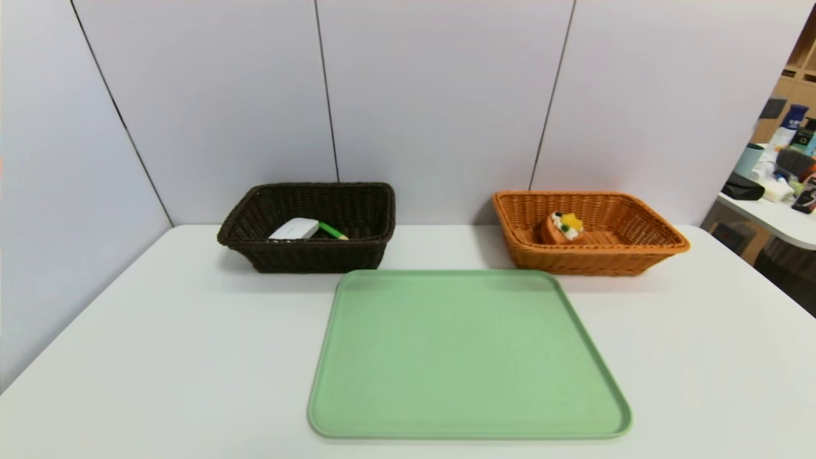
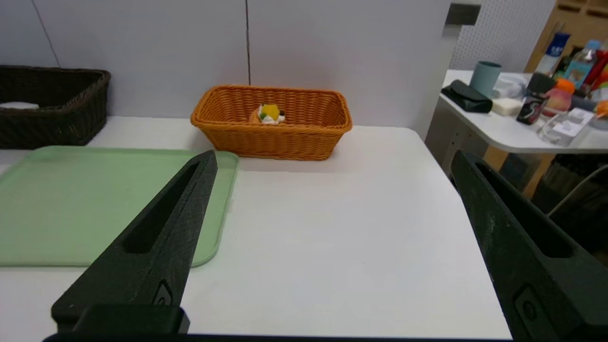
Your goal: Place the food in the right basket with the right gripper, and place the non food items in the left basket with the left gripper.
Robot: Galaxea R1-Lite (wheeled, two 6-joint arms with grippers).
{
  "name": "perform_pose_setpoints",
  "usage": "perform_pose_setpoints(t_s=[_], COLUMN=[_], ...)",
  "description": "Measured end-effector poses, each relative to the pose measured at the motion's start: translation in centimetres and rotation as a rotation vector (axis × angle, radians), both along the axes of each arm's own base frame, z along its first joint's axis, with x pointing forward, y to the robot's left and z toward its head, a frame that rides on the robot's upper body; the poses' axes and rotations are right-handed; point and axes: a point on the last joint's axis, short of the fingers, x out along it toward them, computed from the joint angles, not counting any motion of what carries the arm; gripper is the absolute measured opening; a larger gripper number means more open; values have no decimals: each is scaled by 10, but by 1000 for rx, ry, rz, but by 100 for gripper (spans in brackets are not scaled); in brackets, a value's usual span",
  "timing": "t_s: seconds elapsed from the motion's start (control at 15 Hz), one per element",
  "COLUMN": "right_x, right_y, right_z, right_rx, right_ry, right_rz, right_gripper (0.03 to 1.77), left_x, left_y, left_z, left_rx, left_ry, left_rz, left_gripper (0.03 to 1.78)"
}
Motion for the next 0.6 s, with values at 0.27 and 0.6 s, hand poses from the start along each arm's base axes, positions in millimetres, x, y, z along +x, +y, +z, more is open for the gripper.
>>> perform_pose_setpoints(t_s=[0.27,0.6], right_x=[-4,34], right_y=[1,2], right_z=[-24,-66], right_rx=[-128,-194], right_ry=[-153,-223], right_rz=[42,66], right_gripper=[170,170], left_x=[-7,18], left_y=[0,0], left_z=[-27,-55], left_rx=[68,68], left_ry=[-29,-176], left_rz=[-32,-36], left_gripper=[169,169])
